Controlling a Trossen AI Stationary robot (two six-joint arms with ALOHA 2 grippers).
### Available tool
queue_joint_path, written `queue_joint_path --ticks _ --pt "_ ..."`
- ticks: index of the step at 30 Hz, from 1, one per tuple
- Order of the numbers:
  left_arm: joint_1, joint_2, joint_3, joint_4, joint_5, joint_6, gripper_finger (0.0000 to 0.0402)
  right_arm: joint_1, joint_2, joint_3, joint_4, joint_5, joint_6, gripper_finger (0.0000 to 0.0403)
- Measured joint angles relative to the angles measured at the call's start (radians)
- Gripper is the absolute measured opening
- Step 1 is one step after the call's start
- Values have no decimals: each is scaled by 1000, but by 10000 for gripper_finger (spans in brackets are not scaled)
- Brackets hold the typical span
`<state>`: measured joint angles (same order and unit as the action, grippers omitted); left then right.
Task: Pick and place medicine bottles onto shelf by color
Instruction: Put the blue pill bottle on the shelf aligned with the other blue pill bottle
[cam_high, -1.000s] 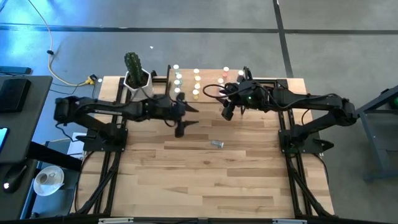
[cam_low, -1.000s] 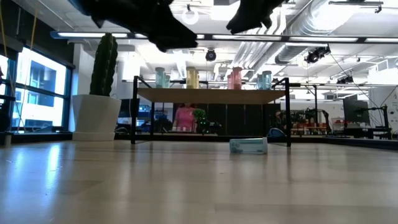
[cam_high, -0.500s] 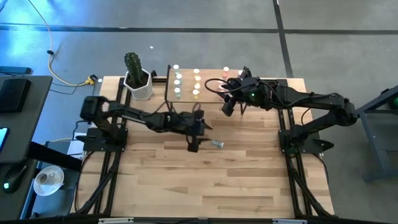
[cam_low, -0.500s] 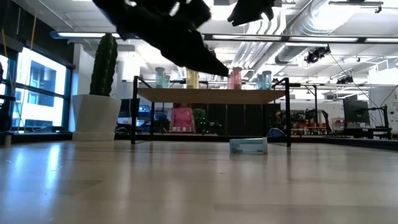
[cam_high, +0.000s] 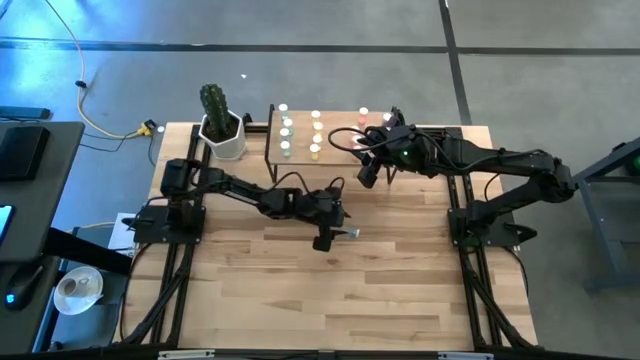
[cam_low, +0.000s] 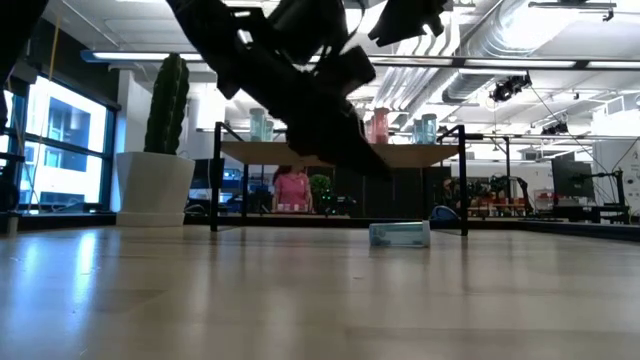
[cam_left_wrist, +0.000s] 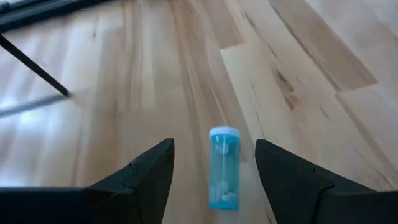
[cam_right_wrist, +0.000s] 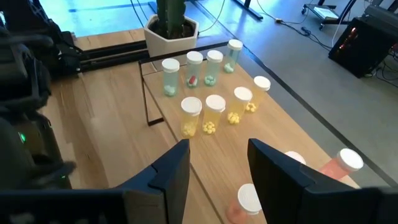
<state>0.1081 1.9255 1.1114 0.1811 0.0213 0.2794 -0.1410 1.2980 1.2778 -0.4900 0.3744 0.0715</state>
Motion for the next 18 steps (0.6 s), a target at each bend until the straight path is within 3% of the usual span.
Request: queue_joint_path --ticks 18 --pt "8 172 -1 84 15 -18 213 0 0 0 0 0 2 154"
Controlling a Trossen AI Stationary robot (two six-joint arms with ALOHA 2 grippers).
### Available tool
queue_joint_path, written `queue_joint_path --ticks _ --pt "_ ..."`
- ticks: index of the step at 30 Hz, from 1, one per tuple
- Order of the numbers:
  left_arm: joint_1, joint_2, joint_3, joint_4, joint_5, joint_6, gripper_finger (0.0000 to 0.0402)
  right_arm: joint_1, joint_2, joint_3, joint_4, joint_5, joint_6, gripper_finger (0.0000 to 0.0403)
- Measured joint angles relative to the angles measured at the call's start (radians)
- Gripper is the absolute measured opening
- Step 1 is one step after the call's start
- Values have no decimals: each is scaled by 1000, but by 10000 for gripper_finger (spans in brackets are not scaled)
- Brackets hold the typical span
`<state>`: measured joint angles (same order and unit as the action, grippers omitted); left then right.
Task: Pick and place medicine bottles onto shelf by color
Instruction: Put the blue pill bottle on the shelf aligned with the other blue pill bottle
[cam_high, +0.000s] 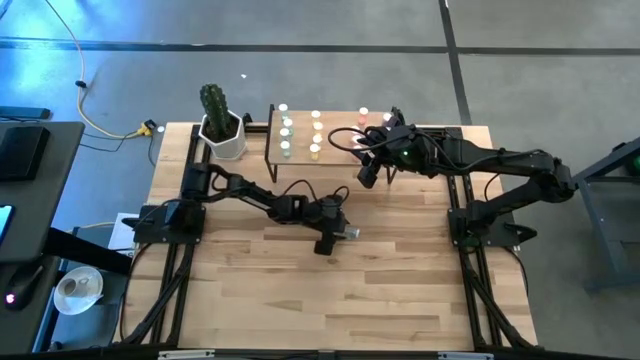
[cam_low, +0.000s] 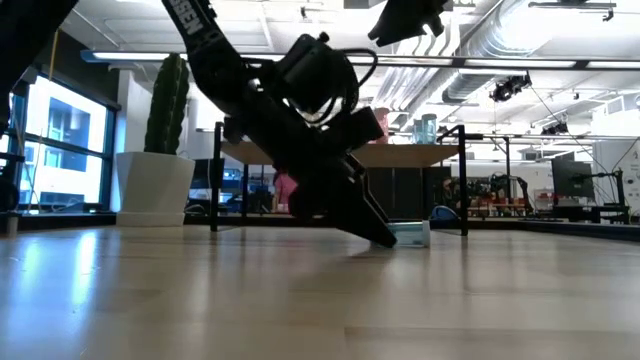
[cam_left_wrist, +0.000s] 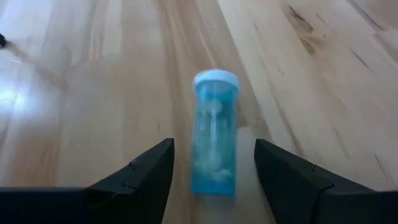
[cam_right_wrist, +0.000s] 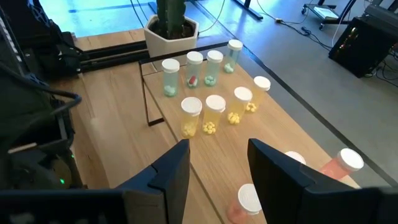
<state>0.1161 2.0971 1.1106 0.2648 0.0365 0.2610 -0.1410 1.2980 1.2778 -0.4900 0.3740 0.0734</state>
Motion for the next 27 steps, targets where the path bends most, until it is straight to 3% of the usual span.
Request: queue_joint_path --ticks 6,18,23,27 --pt "5 12 2 21 9 0 200 0 0 0 -1 0 0 154" --pt "15 14 1 20 68 -33 82 0 -122 -1 -59 3 7 154" --pt "16 17 -1 49 61 -52 91 0 -220 -1 -168 -5 90 154" --pt "18 18 -1 168 61 -91 100 0 -286 -1 -280 -11 174 154"
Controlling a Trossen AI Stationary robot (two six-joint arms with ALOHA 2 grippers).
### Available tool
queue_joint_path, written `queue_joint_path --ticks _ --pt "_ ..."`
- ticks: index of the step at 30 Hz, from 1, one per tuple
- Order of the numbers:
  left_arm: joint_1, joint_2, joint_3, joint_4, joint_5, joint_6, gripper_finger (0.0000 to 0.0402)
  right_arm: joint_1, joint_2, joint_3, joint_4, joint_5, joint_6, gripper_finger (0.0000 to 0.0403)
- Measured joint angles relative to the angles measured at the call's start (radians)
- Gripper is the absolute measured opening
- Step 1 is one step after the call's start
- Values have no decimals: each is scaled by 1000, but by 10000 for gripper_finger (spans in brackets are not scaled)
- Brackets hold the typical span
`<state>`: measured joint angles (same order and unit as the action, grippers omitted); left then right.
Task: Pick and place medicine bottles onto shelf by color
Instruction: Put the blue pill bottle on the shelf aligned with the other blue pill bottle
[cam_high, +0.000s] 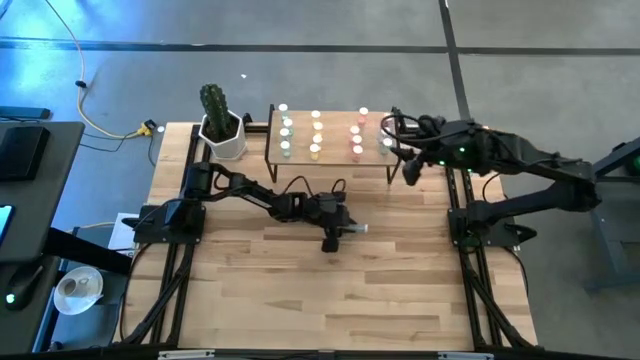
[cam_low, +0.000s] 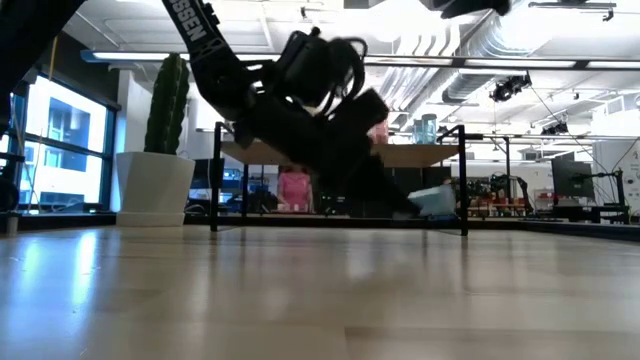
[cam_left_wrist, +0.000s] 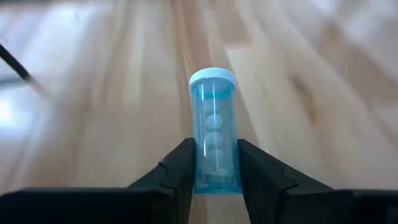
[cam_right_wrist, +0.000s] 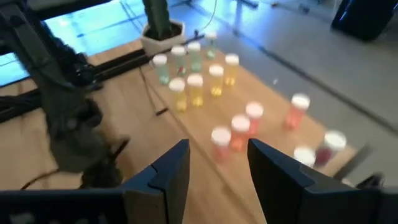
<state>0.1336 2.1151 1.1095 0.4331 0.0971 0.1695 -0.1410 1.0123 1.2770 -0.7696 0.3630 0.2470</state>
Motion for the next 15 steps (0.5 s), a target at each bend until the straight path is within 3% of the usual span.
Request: queue_joint_path --ticks 15 --pt "-3 -2 36 493 -9 -91 94 0 -37 0 -127 -179 324 186"
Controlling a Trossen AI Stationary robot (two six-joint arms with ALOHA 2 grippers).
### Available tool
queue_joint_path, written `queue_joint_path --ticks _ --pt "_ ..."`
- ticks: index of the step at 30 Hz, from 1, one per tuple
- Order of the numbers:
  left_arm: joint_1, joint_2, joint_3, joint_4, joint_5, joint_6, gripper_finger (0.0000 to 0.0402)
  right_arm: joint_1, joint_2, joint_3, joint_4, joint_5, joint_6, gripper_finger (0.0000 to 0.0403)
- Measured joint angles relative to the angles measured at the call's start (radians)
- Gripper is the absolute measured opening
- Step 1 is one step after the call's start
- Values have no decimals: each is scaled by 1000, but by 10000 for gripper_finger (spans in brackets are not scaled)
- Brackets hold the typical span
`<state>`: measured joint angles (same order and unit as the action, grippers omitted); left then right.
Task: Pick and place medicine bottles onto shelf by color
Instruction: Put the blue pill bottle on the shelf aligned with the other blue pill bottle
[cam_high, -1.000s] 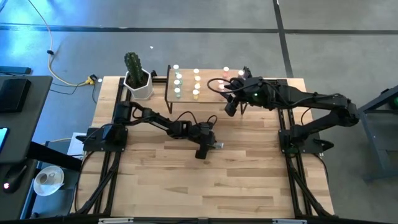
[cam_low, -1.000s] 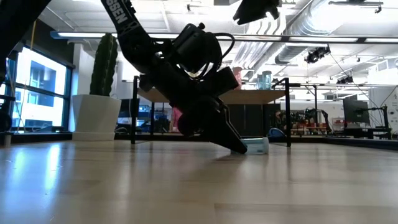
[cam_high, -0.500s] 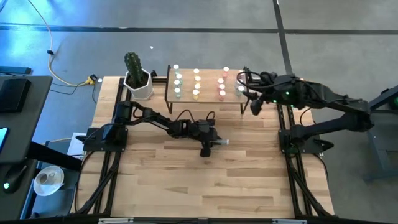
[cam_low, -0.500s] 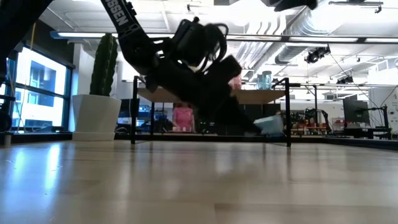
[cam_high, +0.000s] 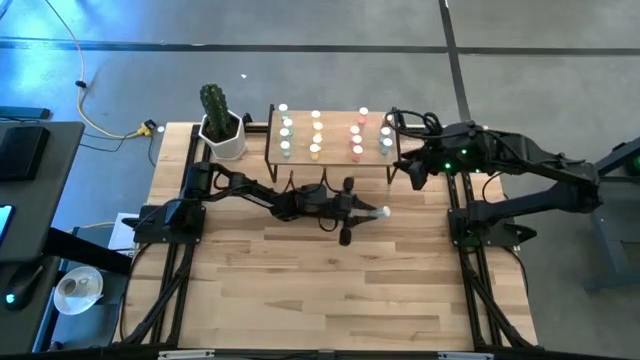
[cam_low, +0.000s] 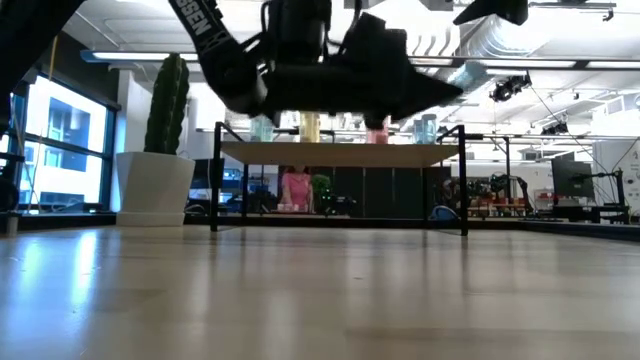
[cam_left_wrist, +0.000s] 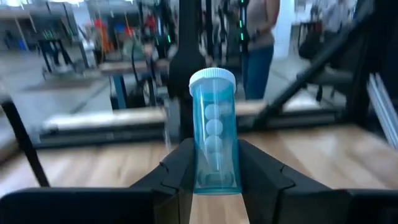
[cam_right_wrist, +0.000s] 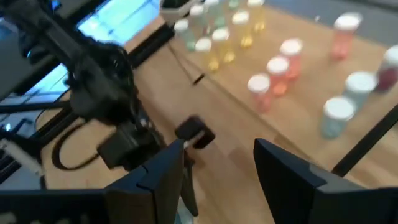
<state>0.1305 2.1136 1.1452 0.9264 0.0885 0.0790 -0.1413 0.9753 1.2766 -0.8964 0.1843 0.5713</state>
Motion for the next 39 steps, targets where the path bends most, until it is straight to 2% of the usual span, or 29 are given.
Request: queue_joint_path --ticks 8,18,22,34,39 --pt "0 -1 113 15 -17 2 94 0 69 0 -28 -92 46 188" --pt "42 -2 131 29 -166 27 95 0 82 0 -99 -116 59 188" --pt "56 -2 135 82 -168 29 95 0 86 0 -121 -106 58 188" --pt "59 -2 166 86 -145 64 95 0 86 0 -99 -80 58 187" --pt "59 -2 166 83 -146 64 95 0 86 0 -96 -82 58 158"
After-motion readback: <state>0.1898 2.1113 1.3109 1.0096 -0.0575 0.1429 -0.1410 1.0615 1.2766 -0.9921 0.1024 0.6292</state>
